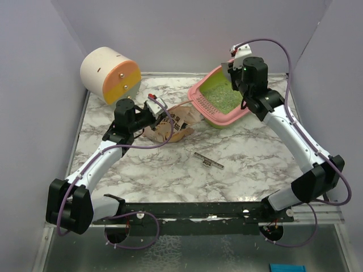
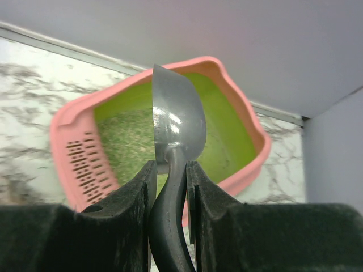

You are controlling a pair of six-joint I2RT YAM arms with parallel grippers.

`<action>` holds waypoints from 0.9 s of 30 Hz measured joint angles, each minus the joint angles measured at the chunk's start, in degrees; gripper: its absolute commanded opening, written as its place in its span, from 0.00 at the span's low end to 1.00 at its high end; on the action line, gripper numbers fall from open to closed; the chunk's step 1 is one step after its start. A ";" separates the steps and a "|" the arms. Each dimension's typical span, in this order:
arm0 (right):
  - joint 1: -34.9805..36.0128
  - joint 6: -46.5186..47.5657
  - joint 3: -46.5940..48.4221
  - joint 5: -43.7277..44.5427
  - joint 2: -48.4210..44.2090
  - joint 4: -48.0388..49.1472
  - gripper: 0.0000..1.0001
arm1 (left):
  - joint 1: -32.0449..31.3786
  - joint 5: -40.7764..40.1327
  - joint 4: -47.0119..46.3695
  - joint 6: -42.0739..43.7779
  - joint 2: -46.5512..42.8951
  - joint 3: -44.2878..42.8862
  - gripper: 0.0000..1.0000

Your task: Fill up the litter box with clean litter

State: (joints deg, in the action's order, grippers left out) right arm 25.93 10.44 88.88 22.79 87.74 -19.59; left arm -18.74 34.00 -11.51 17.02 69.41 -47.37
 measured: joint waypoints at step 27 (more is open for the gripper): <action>0.26 -23.34 -20.63 -22.95 -33.38 -16.74 0.01 | 0.24 -4.00 -2.47 -5.38 -6.62 0.04 0.99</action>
State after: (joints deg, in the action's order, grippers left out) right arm 26.20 -12.91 68.25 -0.16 54.37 -36.34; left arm -18.50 30.00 -13.98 11.64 62.78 -47.33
